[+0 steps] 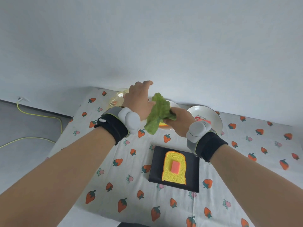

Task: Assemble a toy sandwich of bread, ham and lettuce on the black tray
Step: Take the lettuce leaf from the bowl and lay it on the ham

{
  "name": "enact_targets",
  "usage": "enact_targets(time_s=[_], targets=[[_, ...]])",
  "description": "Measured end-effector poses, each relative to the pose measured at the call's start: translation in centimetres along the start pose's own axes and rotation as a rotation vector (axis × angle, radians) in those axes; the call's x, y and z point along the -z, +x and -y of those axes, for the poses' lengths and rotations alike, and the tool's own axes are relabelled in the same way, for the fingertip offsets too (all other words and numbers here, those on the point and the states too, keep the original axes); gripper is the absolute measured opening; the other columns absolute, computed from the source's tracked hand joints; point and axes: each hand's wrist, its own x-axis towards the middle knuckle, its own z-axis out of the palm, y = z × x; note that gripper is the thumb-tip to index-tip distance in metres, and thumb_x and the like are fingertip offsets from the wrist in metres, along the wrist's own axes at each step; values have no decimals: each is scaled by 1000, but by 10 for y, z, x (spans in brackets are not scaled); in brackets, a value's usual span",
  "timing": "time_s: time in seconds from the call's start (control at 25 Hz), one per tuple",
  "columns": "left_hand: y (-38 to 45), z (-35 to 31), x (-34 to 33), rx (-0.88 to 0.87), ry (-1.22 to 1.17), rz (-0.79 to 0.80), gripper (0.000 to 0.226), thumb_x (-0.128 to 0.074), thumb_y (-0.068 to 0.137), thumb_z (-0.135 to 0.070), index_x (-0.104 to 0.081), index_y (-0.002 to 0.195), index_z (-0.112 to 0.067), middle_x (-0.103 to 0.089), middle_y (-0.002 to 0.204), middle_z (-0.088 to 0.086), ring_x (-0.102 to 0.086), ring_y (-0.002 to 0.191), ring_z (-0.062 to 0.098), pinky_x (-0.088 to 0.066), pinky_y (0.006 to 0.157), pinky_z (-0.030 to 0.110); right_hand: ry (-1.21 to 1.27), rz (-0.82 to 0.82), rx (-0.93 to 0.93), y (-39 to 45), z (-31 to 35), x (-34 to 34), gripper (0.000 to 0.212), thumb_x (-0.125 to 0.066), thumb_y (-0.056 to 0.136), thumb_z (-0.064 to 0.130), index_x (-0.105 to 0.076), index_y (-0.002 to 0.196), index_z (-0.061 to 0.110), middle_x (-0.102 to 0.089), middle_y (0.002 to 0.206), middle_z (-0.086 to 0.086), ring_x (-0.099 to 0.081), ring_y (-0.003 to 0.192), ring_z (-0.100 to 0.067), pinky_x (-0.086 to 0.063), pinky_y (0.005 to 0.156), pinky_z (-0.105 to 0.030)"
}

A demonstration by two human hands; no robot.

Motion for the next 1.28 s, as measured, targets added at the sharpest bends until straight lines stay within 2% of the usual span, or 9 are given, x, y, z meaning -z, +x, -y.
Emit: enact_targets(time_s=[0.16,0.28,0.36,0.48,0.6,0.76,0.88,1.04,1.28], targets=[[-29,-17,-3,-135,-61,149,40,-63,88,-28,-57,126,-21,-60,127,1,-53,118,22,-44,100,40,65,11,-22,-26,-2,12,2,-57,94,21,-57,94,23,-55,74,10,-49,55,-7,-34,48,-16],[-50,-31,-9,-164,-86,326,35,-64,87,-36,-63,118,-20,-69,111,-2,-64,103,23,-50,90,40,102,-23,-36,-41,-4,16,17,-59,91,19,-52,79,29,-54,69,13,-50,53,-3,-37,48,-17],[-55,-34,-15,-142,-78,313,31,-62,89,-29,-62,118,-17,-69,103,-1,-65,97,27,-53,84,40,164,-60,-58,-44,-5,15,12,-65,88,23,-54,86,28,-56,73,14,-54,57,-4,-39,49,-13],[-59,-33,-26,1,-213,315,33,-55,92,-16,-59,125,-16,-69,112,5,-66,91,29,-53,71,36,239,-181,-122,-56,-14,7,43,-73,81,32,-52,118,20,-61,102,4,-61,87,-17,-53,73,-31],[-62,-26,-39,173,-406,332,34,-57,91,-14,-60,125,-15,-69,106,10,-67,91,29,-52,72,33,255,-229,-209,-67,-28,2,64,-70,83,39,-41,137,18,-56,122,-1,-56,108,-20,-50,90,-39],[-65,-20,-59,393,-641,376,37,-63,80,-11,-63,116,-15,-69,108,13,-68,98,33,-55,92,45,359,-145,-356,-76,-49,-8,74,-63,89,39,-27,148,16,-56,129,-5,-54,101,-20,-40,84,-30],[-65,-20,-76,484,-822,426,50,-62,64,-14,-61,114,-13,-67,116,18,-67,104,39,-53,94,57,492,-77,-430,-76,-60,-20,79,-64,85,39,-24,148,15,-65,117,-6,-64,100,-26,-53,88,-40],[-75,-22,-103,565,-906,500,35,-63,77,-4,-60,110,-15,-68,116,23,-67,106,44,-51,95,61,625,-115,-481,-78,-81,-40,67,-69,80,25,-37,138,15,-70,101,-13,-72,91,-34,-58,84,-55],[-87,-10,-151,696,-903,643,24,-52,93,0,-59,115,-7,-66,115,21,-65,109,40,-54,93,52,535,-88,-598,-76,-114,-68,38,-71,82,20,-56,116,12,-61,87,0,-65,79,-25,-59,81,-45]])
